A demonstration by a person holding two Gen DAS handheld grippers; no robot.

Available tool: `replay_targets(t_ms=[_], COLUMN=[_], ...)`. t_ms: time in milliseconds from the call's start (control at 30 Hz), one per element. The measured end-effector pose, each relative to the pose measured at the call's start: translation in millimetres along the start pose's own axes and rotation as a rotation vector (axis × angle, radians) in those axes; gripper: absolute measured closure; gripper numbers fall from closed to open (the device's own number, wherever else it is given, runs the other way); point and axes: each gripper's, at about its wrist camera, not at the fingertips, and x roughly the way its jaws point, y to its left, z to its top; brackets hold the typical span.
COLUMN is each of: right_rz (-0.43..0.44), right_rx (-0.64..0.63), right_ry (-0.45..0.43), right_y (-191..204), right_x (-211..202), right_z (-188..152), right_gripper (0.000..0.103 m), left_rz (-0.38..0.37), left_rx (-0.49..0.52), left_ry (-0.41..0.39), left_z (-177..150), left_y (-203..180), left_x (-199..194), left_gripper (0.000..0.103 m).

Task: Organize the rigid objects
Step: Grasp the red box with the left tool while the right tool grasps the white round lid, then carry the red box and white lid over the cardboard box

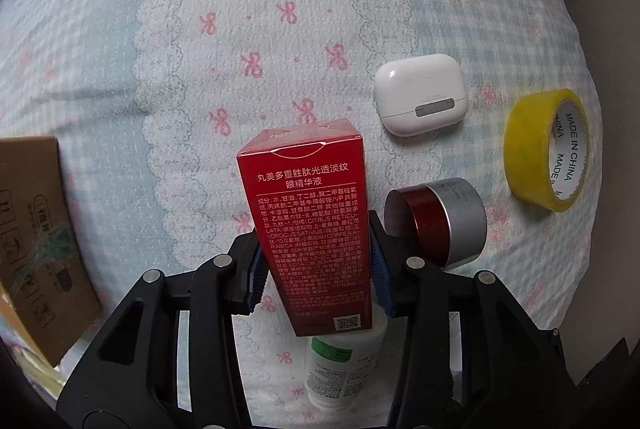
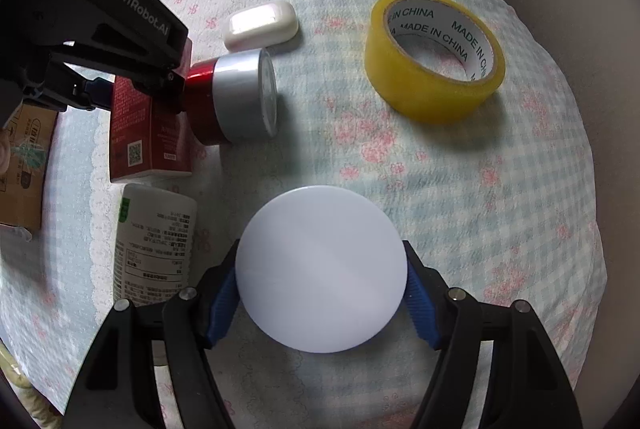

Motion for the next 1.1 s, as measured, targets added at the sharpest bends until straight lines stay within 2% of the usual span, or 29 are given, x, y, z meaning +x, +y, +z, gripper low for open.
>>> replay_targets(t_ms=[200,433,667,767,1100], right_rz=[-0.004,-0.006,0.007,0.013,0.024], right_rx=[0.004,0.007,-0.010,-0.024,-0.090], right_ry=[-0.039,-0.084,-0.123,-0.146,-0.237], right_y=[-3,-7,-8,-8,28], right_x=[-19,-60,-126,-156,-242], right_z=[2,-7,-12,-10,5], right_gripper=[0.036,0.036,0.036,0.036,0.036], left_rz=[-0.018,-0.040,-0.104,-0.107,-0.140], left_rx=[-0.001,0.010,-0.018,-0.026,-0.065], left_ry=[-0.048,-0.113,-0.193,-0.237,-0.341], left_z=[-11,-34,-69,-83,-137], left_y=[0,5,18,25,90], left_x=[-33,-91,-168,-202,-304], left_gripper=[0.064,0.064,0.064,0.064,0.064])
